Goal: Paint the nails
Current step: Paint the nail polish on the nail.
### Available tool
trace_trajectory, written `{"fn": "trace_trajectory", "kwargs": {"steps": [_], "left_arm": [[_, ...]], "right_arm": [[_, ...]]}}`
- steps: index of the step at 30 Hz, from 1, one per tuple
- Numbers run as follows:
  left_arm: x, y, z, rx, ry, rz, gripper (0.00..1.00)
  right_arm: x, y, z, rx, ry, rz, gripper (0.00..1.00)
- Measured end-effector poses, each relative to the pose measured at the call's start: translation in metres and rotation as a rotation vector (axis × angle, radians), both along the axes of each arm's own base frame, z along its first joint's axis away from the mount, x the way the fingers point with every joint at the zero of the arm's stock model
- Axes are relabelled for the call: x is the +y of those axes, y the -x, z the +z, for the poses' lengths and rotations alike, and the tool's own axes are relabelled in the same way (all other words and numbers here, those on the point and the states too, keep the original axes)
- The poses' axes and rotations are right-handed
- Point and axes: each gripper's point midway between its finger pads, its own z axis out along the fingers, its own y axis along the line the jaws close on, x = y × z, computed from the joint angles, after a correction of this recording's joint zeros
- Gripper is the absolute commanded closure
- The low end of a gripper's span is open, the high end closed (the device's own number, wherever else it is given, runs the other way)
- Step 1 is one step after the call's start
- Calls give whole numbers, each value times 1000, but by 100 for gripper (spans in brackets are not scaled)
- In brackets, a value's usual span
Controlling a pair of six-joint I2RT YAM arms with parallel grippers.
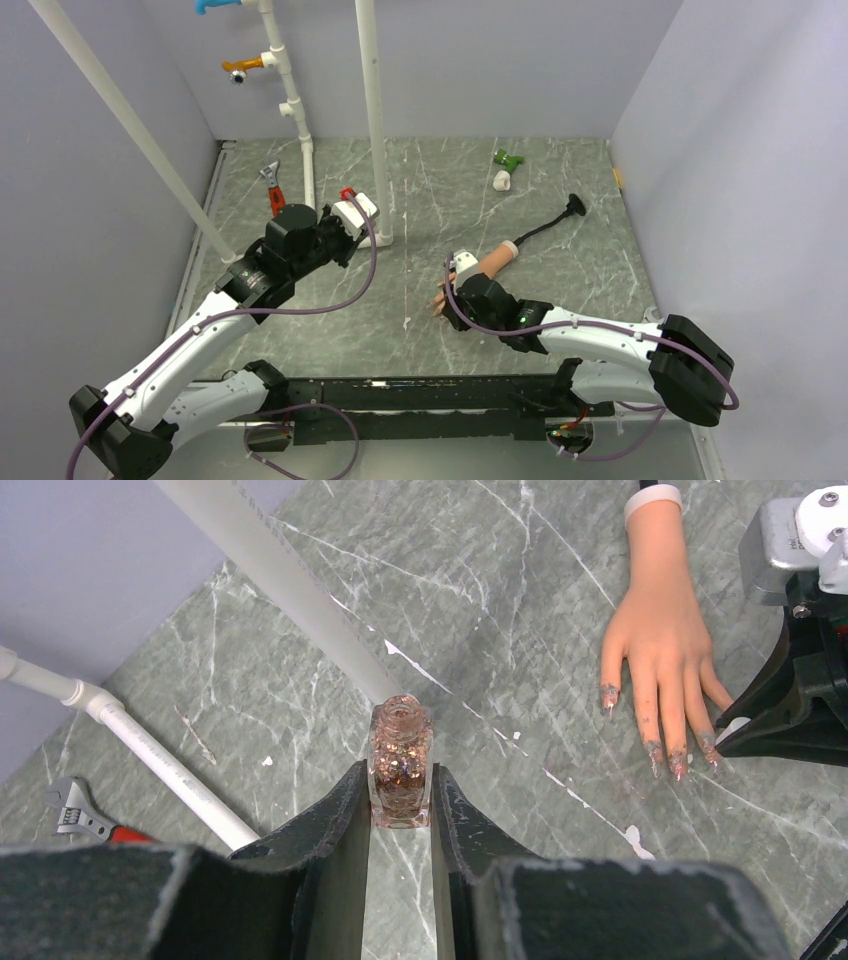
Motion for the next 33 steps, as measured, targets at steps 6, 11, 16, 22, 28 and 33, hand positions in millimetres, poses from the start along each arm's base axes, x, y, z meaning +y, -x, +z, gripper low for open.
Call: {"fn": "trace_trajectory", "kwargs": {"steps": [6,11,16,22,28,33], "left_arm": [[0,0,0,0,-1,0,100],[0,0,0,0,-1,0,100],[0,0,0,0,-1,0,100],[0,0,0,0,-1,0,100],[0,0,0,0,0,0,100],[0,0,0,0,0,0,100]], "right_arm": [[-1,1,-1,5,6,1,100],[0,2,-2,10,4,7,100],[1,3,-2,14,1,15,100],[1,4,-3,18,3,17,100],[2,5,-3,22,-1,24,100],[4,7,-3,30,-7,37,100]]}}
